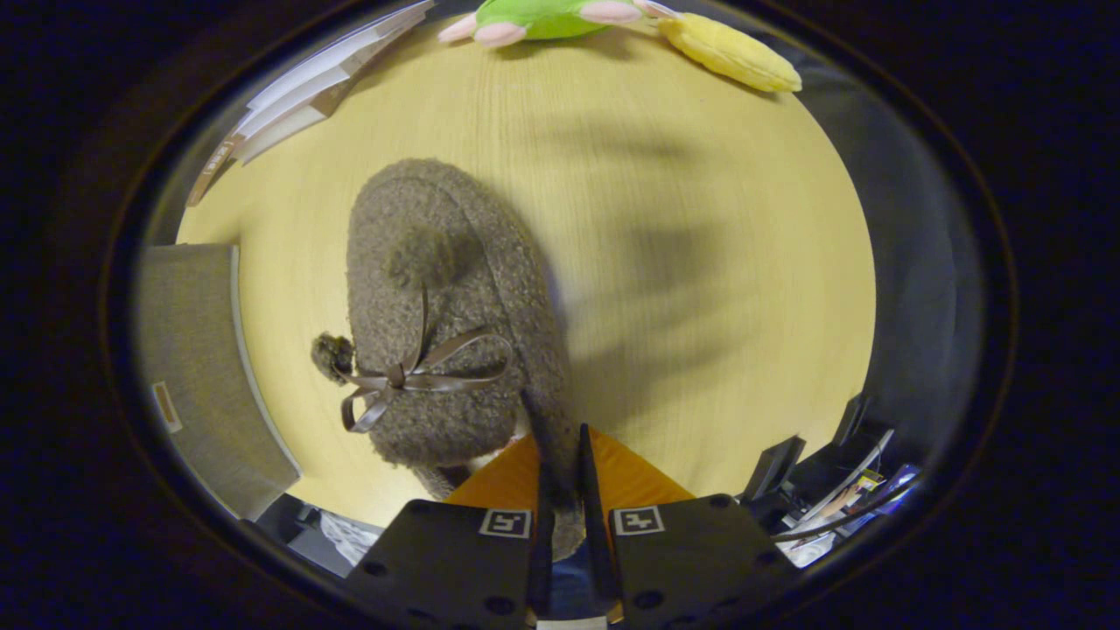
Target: Open the storage box then place both shoes into the box .Put the left shoe in first, then the right shoe, with the right side of both shoes facing outward in a uniform manner.
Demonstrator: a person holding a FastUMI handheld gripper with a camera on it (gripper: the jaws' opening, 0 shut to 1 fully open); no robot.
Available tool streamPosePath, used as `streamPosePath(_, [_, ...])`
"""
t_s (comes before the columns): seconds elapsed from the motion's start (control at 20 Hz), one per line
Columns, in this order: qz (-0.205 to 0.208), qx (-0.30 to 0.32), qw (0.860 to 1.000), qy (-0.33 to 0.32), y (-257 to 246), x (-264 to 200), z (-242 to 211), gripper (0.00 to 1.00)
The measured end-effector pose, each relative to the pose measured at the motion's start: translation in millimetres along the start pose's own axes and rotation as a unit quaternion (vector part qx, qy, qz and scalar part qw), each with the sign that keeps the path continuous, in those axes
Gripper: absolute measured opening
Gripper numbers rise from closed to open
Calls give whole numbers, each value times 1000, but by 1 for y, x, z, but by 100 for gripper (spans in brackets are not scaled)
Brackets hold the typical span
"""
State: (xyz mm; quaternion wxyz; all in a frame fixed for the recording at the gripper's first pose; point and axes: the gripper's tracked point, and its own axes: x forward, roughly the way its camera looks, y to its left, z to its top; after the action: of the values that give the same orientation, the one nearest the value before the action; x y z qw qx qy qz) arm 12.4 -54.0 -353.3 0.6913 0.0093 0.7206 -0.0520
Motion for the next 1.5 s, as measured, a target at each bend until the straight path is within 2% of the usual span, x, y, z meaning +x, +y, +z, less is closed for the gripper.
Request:
streamPosePath(0.2, [-11, -6, 1000, -2, 0, 0, 0, 18])
streamPosePath(0.5, [-35, -51, 998, 2, -1, -3, 3, 13])
streamPosePath(0.6, [-52, -49, 997, -8, 0, -2, 2, 6])
streamPosePath(0.75, [-56, -58, 997, -18, 1, -3, 1, 6])
streamPosePath(1.0, [-39, 21, 997, -59, 6, -19, 9, 4])
streamPosePath(1.1, [-43, 33, 997, -60, 9, -28, 1, 4])
streamPosePath(1.5, [-96, 51, 990, -94, 15, -94, -15, 4])
